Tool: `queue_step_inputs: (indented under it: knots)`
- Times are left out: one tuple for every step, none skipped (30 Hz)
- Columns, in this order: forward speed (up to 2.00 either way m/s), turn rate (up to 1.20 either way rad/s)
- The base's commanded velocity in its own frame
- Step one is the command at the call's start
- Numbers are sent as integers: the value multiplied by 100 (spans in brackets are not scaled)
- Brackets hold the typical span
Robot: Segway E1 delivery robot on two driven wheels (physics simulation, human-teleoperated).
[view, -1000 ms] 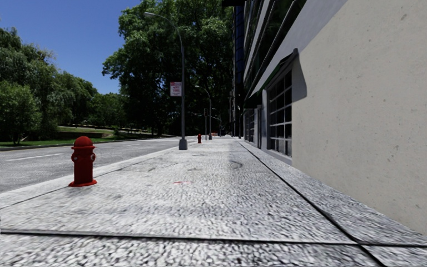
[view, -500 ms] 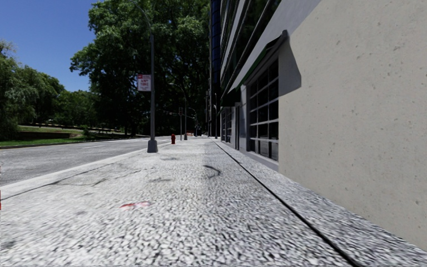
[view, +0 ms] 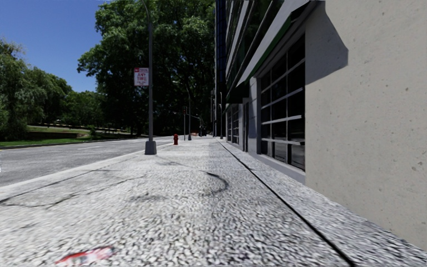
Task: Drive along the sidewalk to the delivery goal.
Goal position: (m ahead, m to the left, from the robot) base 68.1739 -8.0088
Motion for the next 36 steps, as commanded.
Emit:
queue_step_inputs:
  knots:
    - [200,0]
    - [200,0]
    - [200,0]
    - [200,0]
    - [200,0]
    - [200,0]
    - [200,0]
    - [200,0]
    - [200,0]
    - [200,0]
    - [200,0]
    - [200,0]
    - [200,0]
    - [200,0]
    - [200,0]
    - [200,0]
    - [200,0]
    - [200,0]
    - [200,0]
    - [200,0]
    - [200,0]
    - [200,0]
    - [200,0]
    - [200,0]
    - [200,0]
    - [200,0]
    - [200,0]
    - [200,0]
    - [200,0]
    - [200,0]
    - [200,0]
    - [200,0]
    - [200,0]
    - [200,0]
    - [200,0]
    - [200,0]
